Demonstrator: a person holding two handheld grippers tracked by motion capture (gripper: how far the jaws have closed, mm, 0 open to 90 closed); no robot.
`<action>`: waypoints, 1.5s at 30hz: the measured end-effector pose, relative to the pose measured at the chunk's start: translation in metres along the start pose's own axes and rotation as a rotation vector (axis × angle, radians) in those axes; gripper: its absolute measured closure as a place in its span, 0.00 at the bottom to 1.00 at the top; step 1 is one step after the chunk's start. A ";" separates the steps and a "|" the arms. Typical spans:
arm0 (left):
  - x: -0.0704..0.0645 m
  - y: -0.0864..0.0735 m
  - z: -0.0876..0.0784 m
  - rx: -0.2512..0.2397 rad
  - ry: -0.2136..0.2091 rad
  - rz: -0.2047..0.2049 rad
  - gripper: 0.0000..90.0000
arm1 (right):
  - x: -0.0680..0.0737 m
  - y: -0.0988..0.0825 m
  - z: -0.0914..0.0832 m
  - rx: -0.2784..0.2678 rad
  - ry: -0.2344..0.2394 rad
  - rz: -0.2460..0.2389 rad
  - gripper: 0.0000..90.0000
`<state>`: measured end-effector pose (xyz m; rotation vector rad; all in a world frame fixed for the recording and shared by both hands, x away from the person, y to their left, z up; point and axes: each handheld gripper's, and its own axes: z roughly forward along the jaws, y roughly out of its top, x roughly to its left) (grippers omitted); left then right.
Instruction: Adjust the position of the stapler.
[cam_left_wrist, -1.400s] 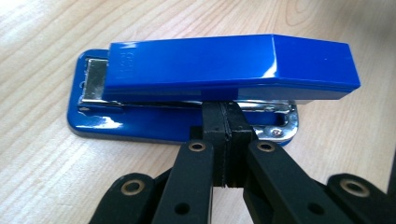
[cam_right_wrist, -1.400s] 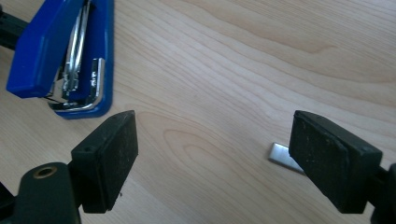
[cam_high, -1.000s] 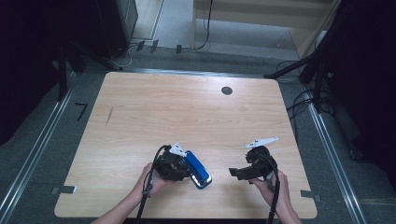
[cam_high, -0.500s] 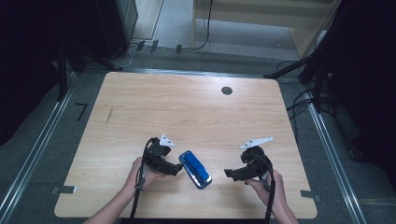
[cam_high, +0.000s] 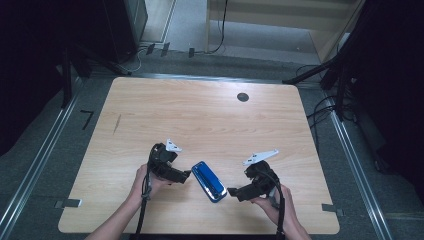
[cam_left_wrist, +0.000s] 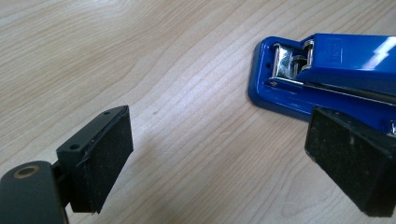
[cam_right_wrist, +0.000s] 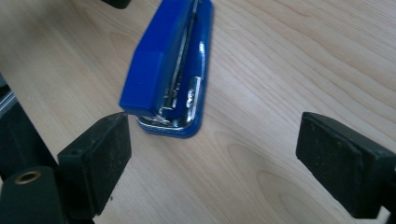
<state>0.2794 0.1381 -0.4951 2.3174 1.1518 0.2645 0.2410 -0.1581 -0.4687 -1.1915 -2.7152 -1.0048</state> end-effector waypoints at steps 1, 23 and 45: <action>0.000 0.000 0.000 -0.001 0.003 -0.001 0.09 | 0.000 0.000 0.000 0.000 0.000 0.000 0.14; 0.001 0.000 0.000 0.003 0.002 0.003 0.08 | 0.031 0.010 0.031 0.053 0.007 -0.093 0.58; -0.002 0.000 0.001 0.003 -0.021 0.009 0.08 | 0.024 0.009 0.025 0.068 -0.027 -0.169 0.72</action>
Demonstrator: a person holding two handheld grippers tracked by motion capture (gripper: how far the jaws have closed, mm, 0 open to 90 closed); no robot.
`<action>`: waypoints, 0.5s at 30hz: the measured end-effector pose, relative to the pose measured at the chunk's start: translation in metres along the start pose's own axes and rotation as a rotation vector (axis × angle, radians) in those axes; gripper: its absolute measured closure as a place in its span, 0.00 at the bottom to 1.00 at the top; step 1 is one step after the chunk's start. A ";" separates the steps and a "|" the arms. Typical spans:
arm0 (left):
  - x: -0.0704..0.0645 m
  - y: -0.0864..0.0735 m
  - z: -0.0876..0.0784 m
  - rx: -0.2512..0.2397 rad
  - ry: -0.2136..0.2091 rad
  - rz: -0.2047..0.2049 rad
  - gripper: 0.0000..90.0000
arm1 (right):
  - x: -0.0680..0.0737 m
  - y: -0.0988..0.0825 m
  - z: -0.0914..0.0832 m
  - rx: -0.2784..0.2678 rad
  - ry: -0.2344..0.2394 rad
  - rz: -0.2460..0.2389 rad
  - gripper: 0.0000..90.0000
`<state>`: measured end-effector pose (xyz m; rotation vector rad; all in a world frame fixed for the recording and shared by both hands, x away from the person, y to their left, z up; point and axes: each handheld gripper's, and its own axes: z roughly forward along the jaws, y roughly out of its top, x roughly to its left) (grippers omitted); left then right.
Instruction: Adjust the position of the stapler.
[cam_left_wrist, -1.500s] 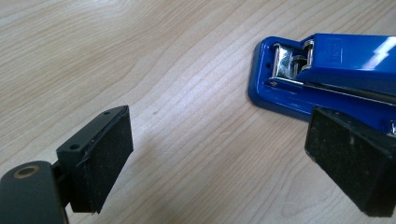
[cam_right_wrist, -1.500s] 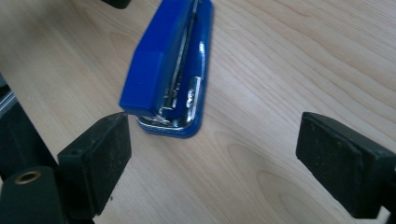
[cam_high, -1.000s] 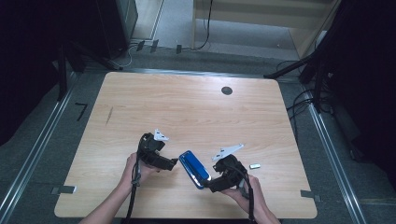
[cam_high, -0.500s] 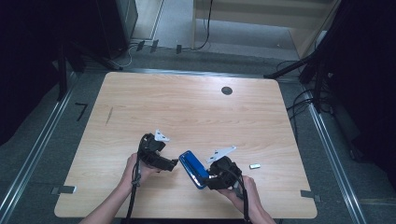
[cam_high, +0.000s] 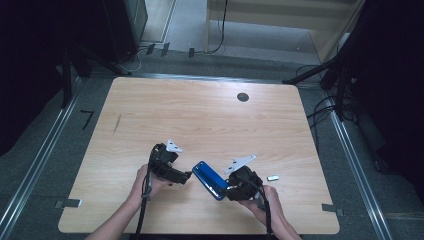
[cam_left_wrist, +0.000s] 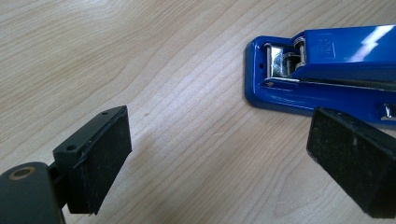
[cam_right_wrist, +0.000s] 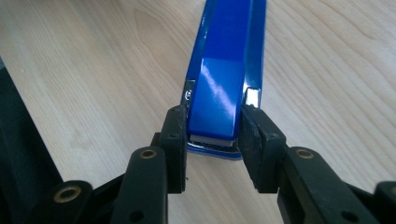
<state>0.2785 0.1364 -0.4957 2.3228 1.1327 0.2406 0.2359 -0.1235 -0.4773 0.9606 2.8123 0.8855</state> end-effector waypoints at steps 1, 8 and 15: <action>0.000 0.000 0.000 0.003 -0.001 0.003 0.08 | -0.002 -0.001 -0.001 -0.003 -0.002 -0.009 0.73; 0.000 0.000 0.000 0.001 -0.005 0.003 0.08 | -0.018 -0.005 -0.005 -0.009 0.025 -0.040 0.74; 0.001 0.000 0.000 -0.004 -0.003 0.003 0.08 | -0.025 -0.006 -0.007 -0.006 0.053 -0.023 0.73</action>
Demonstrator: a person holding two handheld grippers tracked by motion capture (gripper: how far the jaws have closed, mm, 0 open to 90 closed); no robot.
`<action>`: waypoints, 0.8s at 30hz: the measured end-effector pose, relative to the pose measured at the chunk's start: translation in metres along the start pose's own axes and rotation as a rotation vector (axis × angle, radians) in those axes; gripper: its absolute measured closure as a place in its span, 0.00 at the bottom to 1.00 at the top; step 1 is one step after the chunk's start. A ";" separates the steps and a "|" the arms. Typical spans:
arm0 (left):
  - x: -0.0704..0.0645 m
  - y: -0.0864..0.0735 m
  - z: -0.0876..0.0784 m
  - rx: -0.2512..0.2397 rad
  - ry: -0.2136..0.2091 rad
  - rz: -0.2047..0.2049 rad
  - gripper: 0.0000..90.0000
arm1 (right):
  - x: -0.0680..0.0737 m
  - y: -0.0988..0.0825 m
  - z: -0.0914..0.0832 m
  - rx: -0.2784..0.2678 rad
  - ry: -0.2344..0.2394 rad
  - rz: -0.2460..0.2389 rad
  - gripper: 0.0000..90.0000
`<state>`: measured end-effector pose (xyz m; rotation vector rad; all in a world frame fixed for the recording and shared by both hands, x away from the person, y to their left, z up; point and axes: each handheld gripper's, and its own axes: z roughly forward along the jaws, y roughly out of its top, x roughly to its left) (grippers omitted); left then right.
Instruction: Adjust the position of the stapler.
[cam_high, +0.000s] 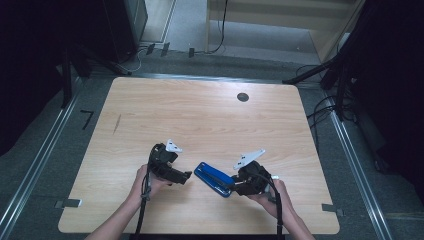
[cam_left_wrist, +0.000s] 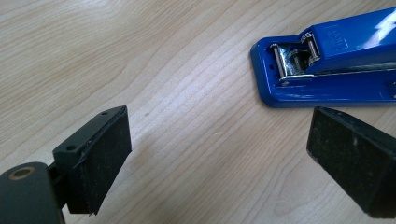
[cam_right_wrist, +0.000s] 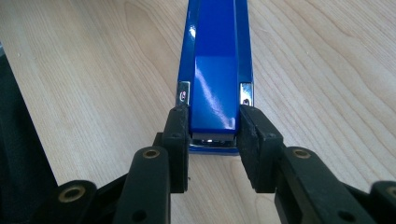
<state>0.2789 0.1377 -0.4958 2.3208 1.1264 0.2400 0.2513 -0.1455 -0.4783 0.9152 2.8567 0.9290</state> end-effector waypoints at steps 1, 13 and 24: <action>0.000 0.000 0.000 0.000 -0.001 -0.002 0.08 | 0.001 0.001 0.001 0.004 -0.002 -0.002 0.73; 0.001 0.001 0.000 0.003 0.006 0.010 0.07 | 0.014 0.016 0.019 0.040 -0.116 0.016 0.72; 0.002 0.000 -0.003 0.002 0.008 0.008 0.07 | 0.010 0.014 0.016 0.042 -0.076 -0.053 0.74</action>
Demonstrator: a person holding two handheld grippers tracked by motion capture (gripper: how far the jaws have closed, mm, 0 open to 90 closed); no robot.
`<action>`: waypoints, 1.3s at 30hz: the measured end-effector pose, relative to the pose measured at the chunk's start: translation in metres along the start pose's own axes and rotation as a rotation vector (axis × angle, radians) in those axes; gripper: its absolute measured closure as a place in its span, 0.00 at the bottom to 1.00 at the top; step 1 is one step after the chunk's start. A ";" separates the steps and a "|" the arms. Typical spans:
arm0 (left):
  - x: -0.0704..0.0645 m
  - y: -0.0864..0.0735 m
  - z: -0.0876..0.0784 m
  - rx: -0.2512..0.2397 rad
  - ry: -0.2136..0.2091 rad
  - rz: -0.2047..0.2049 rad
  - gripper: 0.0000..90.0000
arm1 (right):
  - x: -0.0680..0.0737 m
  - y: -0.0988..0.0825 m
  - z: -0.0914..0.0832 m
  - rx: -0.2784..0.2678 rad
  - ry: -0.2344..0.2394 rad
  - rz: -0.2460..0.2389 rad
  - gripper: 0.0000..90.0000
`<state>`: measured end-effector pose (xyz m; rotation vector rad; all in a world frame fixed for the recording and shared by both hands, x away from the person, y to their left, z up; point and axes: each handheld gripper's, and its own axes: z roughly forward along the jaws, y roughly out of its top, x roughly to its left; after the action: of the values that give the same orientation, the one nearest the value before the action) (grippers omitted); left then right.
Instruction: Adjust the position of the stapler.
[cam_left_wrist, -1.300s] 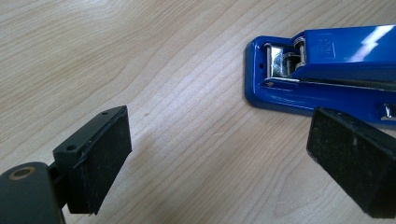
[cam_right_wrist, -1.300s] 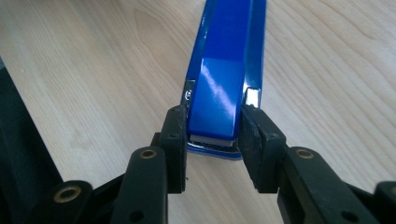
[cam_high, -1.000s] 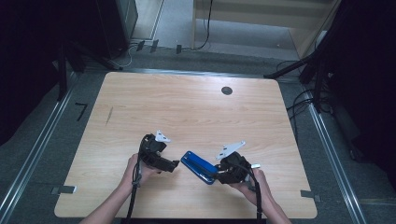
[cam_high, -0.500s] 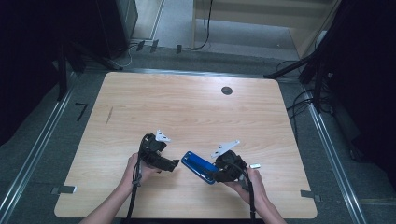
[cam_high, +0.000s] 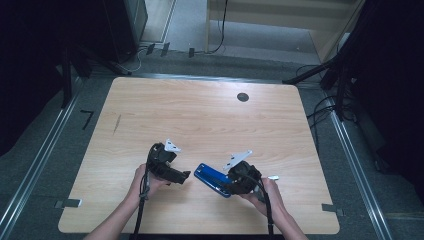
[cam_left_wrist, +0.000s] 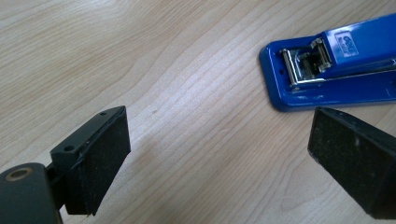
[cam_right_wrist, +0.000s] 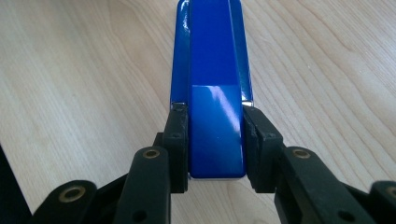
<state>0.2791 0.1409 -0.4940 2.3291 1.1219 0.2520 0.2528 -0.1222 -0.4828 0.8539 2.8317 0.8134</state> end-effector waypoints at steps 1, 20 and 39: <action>0.000 0.000 0.000 0.000 -0.001 0.000 0.07 | -0.001 -0.001 0.000 0.000 0.008 -0.012 0.74; -0.001 0.000 -0.002 -0.004 -0.010 0.006 0.07 | -0.015 -0.010 -0.007 0.048 0.094 -0.038 0.58; 0.000 0.000 -0.001 -0.004 -0.015 0.002 0.07 | -0.015 -0.012 -0.017 0.076 0.053 -0.087 0.74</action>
<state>0.2783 0.1411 -0.4935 2.3253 1.1104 0.2372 0.2562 -0.1469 -0.4757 0.7221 2.9399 0.7326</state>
